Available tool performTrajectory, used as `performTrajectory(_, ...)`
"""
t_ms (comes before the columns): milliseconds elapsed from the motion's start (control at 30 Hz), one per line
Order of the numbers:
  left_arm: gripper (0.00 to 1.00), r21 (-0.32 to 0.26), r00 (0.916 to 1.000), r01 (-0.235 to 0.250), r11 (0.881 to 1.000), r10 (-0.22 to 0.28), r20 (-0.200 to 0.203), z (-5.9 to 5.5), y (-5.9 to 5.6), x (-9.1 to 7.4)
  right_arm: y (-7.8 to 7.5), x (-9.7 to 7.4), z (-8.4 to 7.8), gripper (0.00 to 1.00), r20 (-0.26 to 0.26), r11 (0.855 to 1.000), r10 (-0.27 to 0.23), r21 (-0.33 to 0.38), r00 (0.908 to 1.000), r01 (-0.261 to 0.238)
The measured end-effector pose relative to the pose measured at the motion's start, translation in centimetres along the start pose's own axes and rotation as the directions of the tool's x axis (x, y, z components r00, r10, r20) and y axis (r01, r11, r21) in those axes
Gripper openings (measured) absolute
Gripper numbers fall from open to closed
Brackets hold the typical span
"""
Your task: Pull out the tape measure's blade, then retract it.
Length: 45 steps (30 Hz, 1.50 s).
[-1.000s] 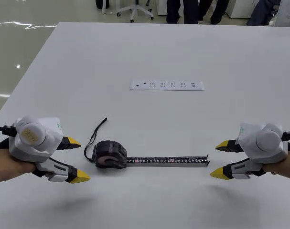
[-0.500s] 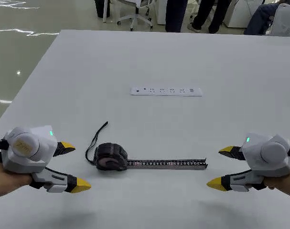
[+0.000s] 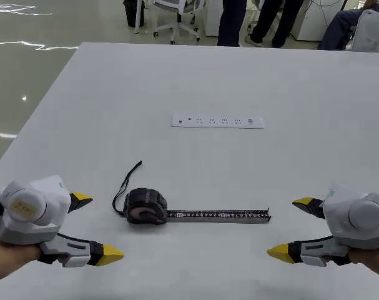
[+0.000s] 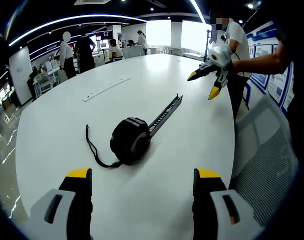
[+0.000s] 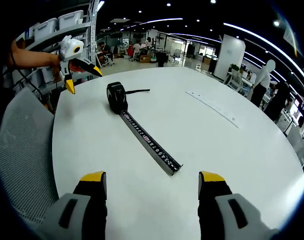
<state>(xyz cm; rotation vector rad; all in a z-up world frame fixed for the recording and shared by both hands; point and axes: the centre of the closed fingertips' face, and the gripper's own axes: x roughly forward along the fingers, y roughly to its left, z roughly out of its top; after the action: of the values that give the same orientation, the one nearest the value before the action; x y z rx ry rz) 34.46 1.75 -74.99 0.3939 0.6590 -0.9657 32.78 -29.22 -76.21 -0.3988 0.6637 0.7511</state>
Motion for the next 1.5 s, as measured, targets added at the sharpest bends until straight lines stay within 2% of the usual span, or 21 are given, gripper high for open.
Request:
performTrajectory(100,0.83,-0.004,0.9999,-0.013,1.0,0.013,0.003,0.0,-0.3,-0.1,0.1,-0.3,0.2,0.78,0.007,1.0,-0.013,0.011,0.9999,0.013)
performTrajectory(233,0.86,-0.024,0.999,-0.033,0.999,0.034,0.029,0.6,-0.7,-0.6,0.3,-0.6,0.5,0.81,0.013,0.999,-0.028,0.03,0.9995,0.027)
performTrajectory(533,0.9,-0.051,0.9961,-0.072,0.996,0.074,0.048,1.3,-1.2,-1.6,1.3,-1.2,0.6,0.85,0.027,0.996,-0.057,0.068,0.998,0.055)
performTrajectory(833,0.95,-0.072,0.9941,-0.089,0.993,0.093,0.055,1.3,-1.6,-1.9,2.3,-2.0,1.0,0.89,0.051,0.993,-0.078,0.096,0.9956,0.073)
performTrajectory(1000,0.99,-0.083,0.9916,-0.101,0.991,0.107,0.073,1.8,-2.0,-2.2,2.6,-2.5,1.3,0.91,0.061,0.991,-0.093,0.105,0.9938,0.086)
performTrajectory(1300,0.99,-0.105,0.9889,-0.115,0.988,0.124,0.082,2.2,-2.9,-2.8,3.2,-2.6,1.3,0.94,0.071,0.986,-0.105,0.141,0.992,0.094)
performTrajectory(1500,0.99,-0.115,0.9876,-0.124,0.986,0.134,0.082,2.2,-3.0,-3.0,3.6,-2.7,1.3,0.95,0.071,0.984,-0.105,0.149,0.992,0.094)
